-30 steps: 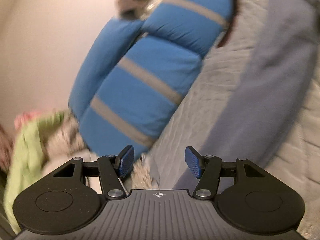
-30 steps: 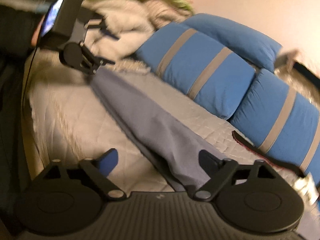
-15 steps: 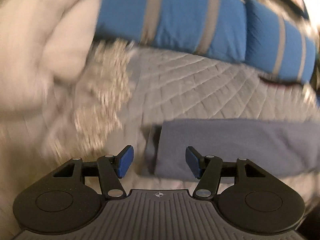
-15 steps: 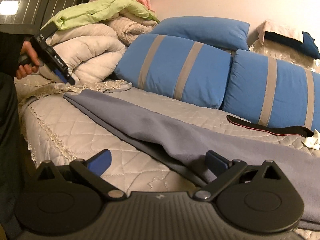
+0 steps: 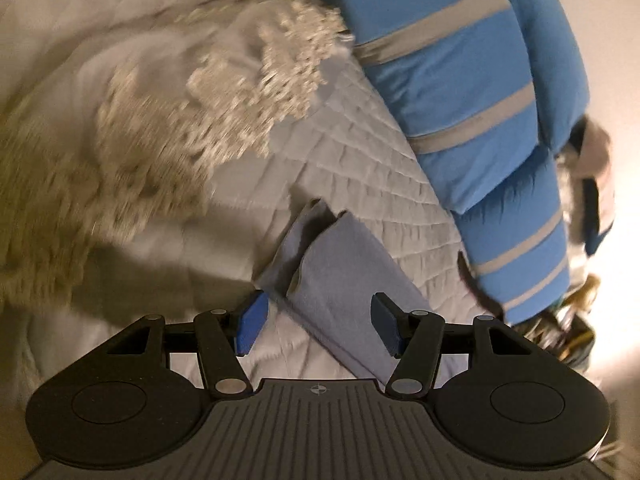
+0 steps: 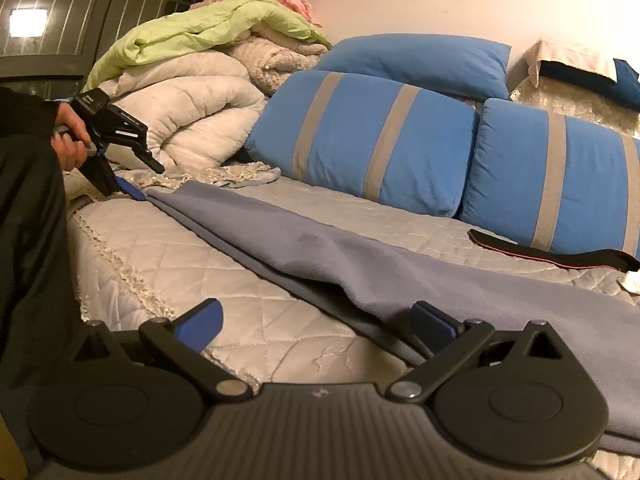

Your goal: Fold clothes

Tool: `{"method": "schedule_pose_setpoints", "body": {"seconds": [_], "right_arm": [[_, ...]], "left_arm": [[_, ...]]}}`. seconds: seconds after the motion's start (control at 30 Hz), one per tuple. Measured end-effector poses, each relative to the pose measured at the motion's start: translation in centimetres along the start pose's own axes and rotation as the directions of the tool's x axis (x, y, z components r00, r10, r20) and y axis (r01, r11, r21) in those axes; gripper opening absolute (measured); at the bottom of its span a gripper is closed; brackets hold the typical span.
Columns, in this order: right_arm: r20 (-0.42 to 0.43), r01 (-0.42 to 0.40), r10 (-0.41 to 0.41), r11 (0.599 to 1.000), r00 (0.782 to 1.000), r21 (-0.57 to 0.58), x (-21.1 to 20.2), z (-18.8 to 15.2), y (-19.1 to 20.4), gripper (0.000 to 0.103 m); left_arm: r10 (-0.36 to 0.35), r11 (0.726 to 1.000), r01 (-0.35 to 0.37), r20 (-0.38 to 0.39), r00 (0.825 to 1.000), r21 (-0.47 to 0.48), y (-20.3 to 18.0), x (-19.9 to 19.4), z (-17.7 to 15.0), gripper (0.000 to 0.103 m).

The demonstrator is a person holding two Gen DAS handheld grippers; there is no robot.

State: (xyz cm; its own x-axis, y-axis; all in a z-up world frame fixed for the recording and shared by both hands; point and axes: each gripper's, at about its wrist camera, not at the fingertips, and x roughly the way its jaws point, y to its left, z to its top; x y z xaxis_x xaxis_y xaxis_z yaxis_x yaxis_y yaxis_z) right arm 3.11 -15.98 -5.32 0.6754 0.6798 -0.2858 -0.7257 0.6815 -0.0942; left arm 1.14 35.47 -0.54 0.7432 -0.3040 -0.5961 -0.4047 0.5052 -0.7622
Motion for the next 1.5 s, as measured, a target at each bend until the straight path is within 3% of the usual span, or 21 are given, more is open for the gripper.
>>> {"method": "schedule_pose_setpoints", "body": {"seconds": [0.1, 0.2, 0.33, 0.4, 0.43, 0.47, 0.6, 0.7, 0.83, 1.03, 1.2, 1.37, 1.5], "right_arm": [[0.001, 0.003, -0.003, 1.0, 1.0, 0.003, 0.0, -0.1, 0.0, 0.103], [0.007, 0.001, -0.001, 1.0, 1.0, 0.011, 0.0, 0.1, 0.0, 0.103], [0.028, 0.026, -0.026, 1.0, 0.999, 0.005, -0.7, 0.6, 0.4, 0.103], [0.047, 0.042, -0.043, 0.999, 0.998, 0.007, -1.2, 1.0, 0.7, 0.103], [0.047, 0.048, -0.049, 0.999, 0.998, 0.008, -1.2, 1.3, 0.8, 0.103], [0.047, 0.054, -0.055, 0.998, 0.997, 0.01, -1.1, 1.7, 0.9, 0.103], [0.033, 0.087, -0.087, 0.996, 0.996, 0.009, -0.2, 2.9, 1.4, 0.103], [0.0, 0.136, -0.136, 0.991, 0.991, -0.002, 1.2, 3.8, 2.0, 0.103], [-0.049, 0.196, -0.192, 0.974, 0.98, 0.112, 3.8, 5.0, 1.5, 0.103], [-0.156, 0.342, -0.31, 0.9, 0.938, 0.27, 9.4, 6.5, 1.5, 0.103], [-0.281, 0.435, -0.367, 0.867, 0.887, 0.242, 12.7, 5.3, 3.5, 0.103], [-0.28, 0.434, -0.361, 0.861, 0.889, 0.267, 11.5, 4.7, 3.4, 0.103], [-0.269, 0.422, -0.352, 0.864, 0.897, 0.275, 10.5, 4.4, 3.2, 0.103]], "left_arm": [[-0.056, 0.99, 0.056, 0.003, 0.998, -0.127, 1.5, 0.0, -0.6, 0.056], [-0.152, 0.959, 0.161, 0.057, 0.987, -0.234, 3.2, 1.2, -0.8, 0.056], [-0.188, 0.946, 0.215, 0.128, 0.974, -0.243, 3.5, 2.1, -1.4, 0.053], [-0.166, 0.953, 0.189, 0.113, 0.98, -0.235, 3.4, 2.3, -1.4, 0.027], [-0.154, 0.955, 0.172, 0.092, 0.984, -0.242, 3.5, 2.5, -1.3, 0.004], [-0.142, 0.956, 0.157, 0.076, 0.987, -0.247, 3.7, 2.6, -1.3, 0.004], [-0.145, 0.969, 0.159, 0.087, 0.986, -0.189, 3.0, 1.9, -0.8, 0.004], [-0.14, 0.985, 0.151, 0.114, 0.984, -0.085, 1.2, 0.2, -0.4, 0.003], [-0.141, 0.99, 0.143, 0.139, 0.98, -0.005, -0.7, -1.5, -0.2, 0.003], [-0.128, 0.991, 0.122, 0.166, 0.978, 0.05, -2.2, -2.9, -0.1, 0.003], [-0.114, 0.993, 0.11, 0.164, 0.98, 0.035, -3.6, -4.0, -0.4, 0.003], [-0.092, 0.988, 0.065, 0.189, 0.978, 0.143, -9.5, -6.4, -1.7, 0.003], [-0.098, 0.951, 0.032, 0.205, 0.974, 0.306, -17.0, -7.5, -3.9, 0.003]]}}
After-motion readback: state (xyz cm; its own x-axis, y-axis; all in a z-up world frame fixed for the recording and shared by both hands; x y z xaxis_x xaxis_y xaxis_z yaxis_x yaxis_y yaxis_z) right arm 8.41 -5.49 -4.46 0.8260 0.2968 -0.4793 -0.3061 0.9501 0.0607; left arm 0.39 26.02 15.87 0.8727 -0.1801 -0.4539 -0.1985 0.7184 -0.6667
